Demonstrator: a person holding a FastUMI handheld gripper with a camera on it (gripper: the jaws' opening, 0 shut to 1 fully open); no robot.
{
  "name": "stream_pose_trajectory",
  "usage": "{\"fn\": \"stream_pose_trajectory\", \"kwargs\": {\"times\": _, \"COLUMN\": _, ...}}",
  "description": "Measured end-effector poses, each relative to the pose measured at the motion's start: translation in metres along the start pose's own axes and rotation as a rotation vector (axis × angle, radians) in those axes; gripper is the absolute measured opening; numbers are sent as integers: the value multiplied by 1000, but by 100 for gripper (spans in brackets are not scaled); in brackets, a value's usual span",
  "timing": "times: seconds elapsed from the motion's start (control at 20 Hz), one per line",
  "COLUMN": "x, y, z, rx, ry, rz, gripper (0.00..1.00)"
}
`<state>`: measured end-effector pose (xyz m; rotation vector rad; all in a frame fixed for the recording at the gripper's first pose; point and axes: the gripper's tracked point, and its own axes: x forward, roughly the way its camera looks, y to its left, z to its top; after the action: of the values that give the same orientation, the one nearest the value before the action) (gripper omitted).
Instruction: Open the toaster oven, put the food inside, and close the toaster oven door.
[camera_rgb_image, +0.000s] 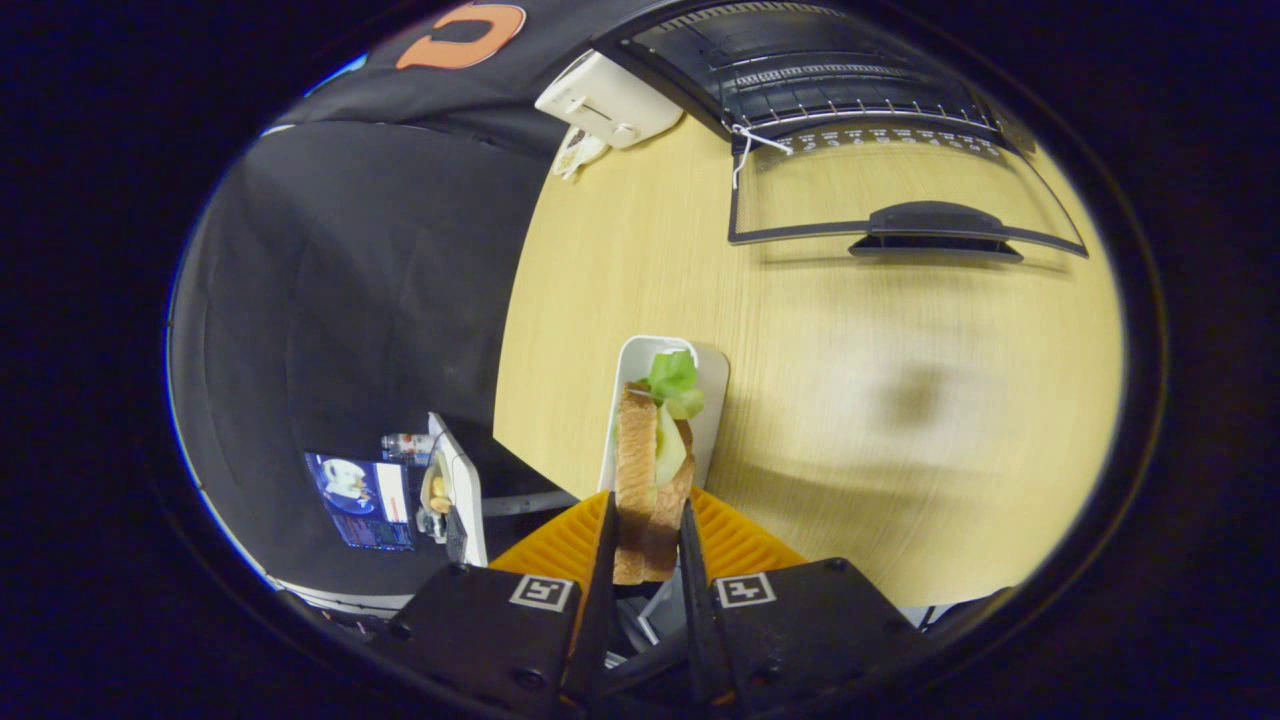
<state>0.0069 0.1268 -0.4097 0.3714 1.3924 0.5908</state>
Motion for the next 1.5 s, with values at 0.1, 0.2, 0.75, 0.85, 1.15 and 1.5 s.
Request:
{"fn": "stream_pose_trajectory", "kwargs": {"times": 0.1, "x": -8, "y": 7, "z": 0, "rx": -1, "ry": -6, "rz": 11, "gripper": 33}}
{"fn": "stream_pose_trajectory", "kwargs": {"times": 0.2, "x": -21, "y": 15, "z": 1, "rx": 8, "ry": -12, "rz": 41, "gripper": 30}}
{"fn": "stream_pose_trajectory", "kwargs": {"times": 0.75, "x": -141, "y": 43, "z": 57, "rx": 90, "ry": -288, "rz": 211, "gripper": 27}}
{"fn": "stream_pose_trajectory", "kwargs": {"times": 0.85, "x": -158, "y": 34, "z": 79, "rx": 139, "ry": -379, "rz": 225, "gripper": 27}}
{"fn": "stream_pose_trajectory", "kwargs": {"times": 1.15, "x": -170, "y": -7, "z": 145, "rx": 335, "ry": -569, "rz": 299, "gripper": 27}}
{"fn": "stream_pose_trajectory", "kwargs": {"times": 1.5, "x": -154, "y": -76, "z": 213, "rx": 496, "ry": -750, "rz": 294, "gripper": 27}}
